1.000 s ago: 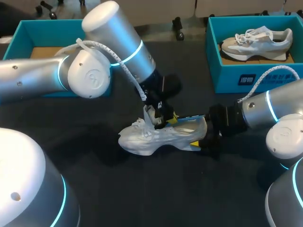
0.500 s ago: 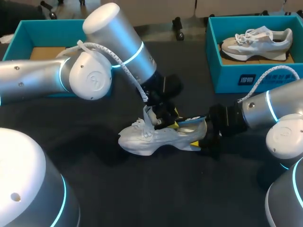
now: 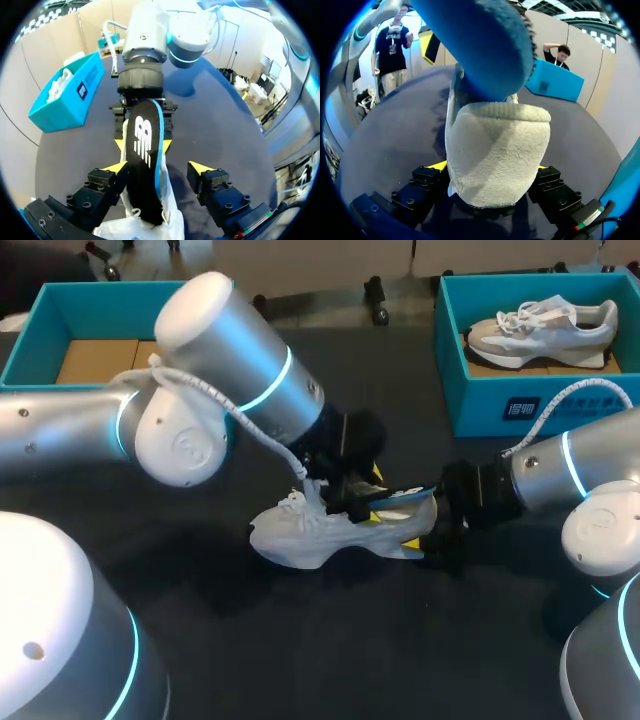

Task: Take the shoe out of the shoebox, open the shoe tongue, remove and reinsert the insole, then place the shoe into the shoebox

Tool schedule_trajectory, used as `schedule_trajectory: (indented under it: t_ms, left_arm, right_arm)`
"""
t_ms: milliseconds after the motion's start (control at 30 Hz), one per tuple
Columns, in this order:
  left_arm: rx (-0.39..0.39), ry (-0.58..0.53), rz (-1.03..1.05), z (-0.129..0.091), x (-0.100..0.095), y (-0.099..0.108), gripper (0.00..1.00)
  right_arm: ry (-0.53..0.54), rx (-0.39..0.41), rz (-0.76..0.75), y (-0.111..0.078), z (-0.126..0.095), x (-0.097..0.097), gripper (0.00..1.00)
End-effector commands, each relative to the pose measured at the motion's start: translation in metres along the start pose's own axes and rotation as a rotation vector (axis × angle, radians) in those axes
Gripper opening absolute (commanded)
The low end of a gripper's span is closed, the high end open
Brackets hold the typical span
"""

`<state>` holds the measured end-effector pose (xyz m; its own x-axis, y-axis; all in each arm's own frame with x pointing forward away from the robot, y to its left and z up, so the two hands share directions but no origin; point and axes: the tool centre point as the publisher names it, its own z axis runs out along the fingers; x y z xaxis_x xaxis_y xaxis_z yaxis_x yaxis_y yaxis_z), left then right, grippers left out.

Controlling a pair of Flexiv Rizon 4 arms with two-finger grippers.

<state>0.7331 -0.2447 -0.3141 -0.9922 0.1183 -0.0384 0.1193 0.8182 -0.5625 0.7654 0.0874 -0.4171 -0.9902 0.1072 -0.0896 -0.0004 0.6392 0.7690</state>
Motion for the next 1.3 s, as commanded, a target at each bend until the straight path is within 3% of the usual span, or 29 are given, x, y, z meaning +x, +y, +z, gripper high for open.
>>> schedule_trajectory:
  t_ms: [33, 133, 233, 367, 467, 700, 833, 1000, 1300]
  left_arm:
    - [0.01, -0.063, 0.035, 0.004, 0.005, -0.002, 0.7]
    - [0.003, -0.103, 0.068, 0.008, 0.002, -0.005, 0.62]
    - [0.004, -0.125, 0.08, 0.011, -0.002, -0.006, 0.63]
    - [-0.003, -0.151, 0.094, 0.017, -0.007, -0.003, 0.5]
    - [-0.007, -0.179, 0.1, 0.02, -0.011, 0.001, 0.46]
    - [-0.024, -0.183, 0.091, 0.025, -0.021, 0.006, 0.35]
    - [-0.026, -0.17, 0.077, 0.028, -0.023, 0.008, 0.0]
    - [-0.013, -0.157, 0.062, 0.027, -0.025, 0.009, 0.0]
    - [0.078, -0.139, 0.04, -0.011, -0.023, -0.013, 0.0]
  right_arm:
    - [-0.001, 0.005, 0.0, -0.001, 0.001, 0.001, 0.0]
    - [-0.001, 0.005, 0.0, -0.001, 0.001, 0.001, 0.0]
    - [-0.001, 0.005, 0.0, -0.001, 0.001, 0.001, 0.0]
    - [-0.001, 0.005, 0.0, -0.001, 0.001, 0.001, 0.0]
    - [-0.001, 0.005, 0.0, -0.001, 0.001, 0.001, 0.0]
    - [-0.001, 0.005, 0.0, -0.001, 0.001, 0.001, 0.0]
    - [-0.001, 0.005, 0.0, -0.001, 0.001, 0.001, 0.0]
    - [-0.001, 0.005, 0.0, -0.001, 0.001, 0.001, 0.0]
    - [-0.001, 0.005, 0.0, -0.001, 0.001, 0.001, 0.0]
